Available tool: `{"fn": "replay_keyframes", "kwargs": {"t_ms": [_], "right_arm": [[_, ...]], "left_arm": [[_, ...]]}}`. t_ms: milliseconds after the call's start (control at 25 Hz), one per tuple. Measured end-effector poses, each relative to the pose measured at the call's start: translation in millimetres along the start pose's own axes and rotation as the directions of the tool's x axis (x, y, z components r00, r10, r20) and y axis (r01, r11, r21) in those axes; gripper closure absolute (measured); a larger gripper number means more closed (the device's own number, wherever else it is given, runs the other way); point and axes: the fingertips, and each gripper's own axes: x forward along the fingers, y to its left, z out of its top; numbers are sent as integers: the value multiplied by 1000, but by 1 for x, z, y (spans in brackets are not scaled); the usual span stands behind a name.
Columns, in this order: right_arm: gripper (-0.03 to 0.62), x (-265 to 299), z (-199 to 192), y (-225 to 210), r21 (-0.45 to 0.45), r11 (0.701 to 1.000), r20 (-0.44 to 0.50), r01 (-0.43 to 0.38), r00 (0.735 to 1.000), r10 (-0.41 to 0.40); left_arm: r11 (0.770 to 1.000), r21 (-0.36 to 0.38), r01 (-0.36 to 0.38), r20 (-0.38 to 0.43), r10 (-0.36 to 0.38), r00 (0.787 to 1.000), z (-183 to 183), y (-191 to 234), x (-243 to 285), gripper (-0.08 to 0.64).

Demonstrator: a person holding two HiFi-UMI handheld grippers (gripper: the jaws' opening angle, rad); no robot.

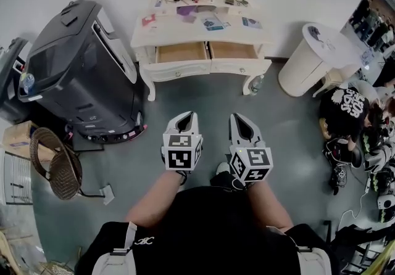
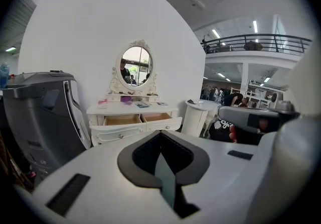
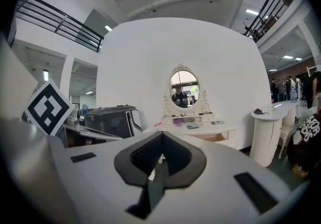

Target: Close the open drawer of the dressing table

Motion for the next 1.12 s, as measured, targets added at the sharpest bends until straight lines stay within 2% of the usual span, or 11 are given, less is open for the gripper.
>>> {"fn": "replay_keyframes", "kwargs": {"t_ms": [240,720,1120], "right_arm": [[581,46,5,-39,30,1000,17,1,1000,-1],[581,139,39,-123,53,993,7,-110,994,109],[581,180,31,-155,82,971,-47,-225,972,229]], "left_arm": [[1000,14,-21,-11,21,1000,15,7,46,552],[997,-12,-76,9,76,997,79,-9,153,552],[980,-41,-194,-20,193,981,93,-3,196,552]]}}
